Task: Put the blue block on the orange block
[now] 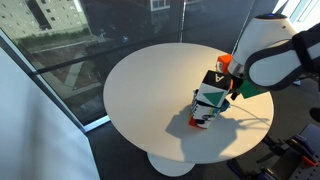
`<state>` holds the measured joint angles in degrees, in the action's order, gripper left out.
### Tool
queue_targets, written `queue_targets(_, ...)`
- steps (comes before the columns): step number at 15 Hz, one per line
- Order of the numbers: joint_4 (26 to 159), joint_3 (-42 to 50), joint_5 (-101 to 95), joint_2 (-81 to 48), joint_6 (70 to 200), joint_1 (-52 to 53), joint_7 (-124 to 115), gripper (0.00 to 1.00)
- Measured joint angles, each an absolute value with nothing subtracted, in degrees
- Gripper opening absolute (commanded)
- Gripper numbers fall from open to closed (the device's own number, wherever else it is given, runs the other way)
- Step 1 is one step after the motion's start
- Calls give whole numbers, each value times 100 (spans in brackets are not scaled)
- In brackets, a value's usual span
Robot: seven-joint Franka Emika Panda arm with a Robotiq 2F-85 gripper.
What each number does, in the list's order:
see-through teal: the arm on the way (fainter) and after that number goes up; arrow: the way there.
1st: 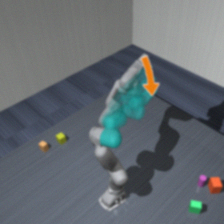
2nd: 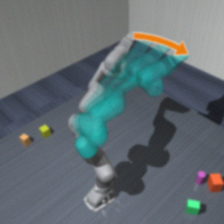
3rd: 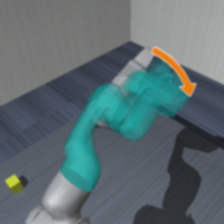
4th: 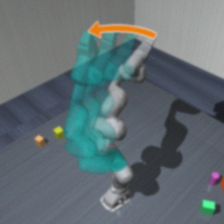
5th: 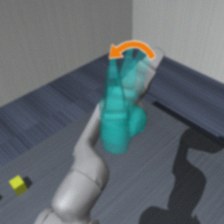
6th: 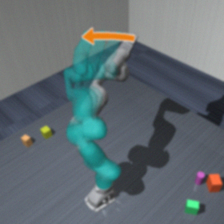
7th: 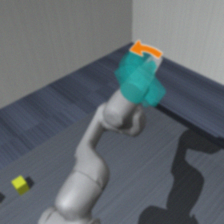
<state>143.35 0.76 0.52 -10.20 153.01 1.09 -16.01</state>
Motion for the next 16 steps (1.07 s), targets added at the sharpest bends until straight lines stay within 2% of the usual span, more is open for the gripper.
queue_targets(9, 14334, 155, 47, -1126, 15292, 108, -1582, 100)
queue_targets(11, 14333, 188, 44, -1127, 15292, 108, -1582, 73)
queue_targets(16, 14297, 219, 44, -1131, 15278, 108, -1582, 34)
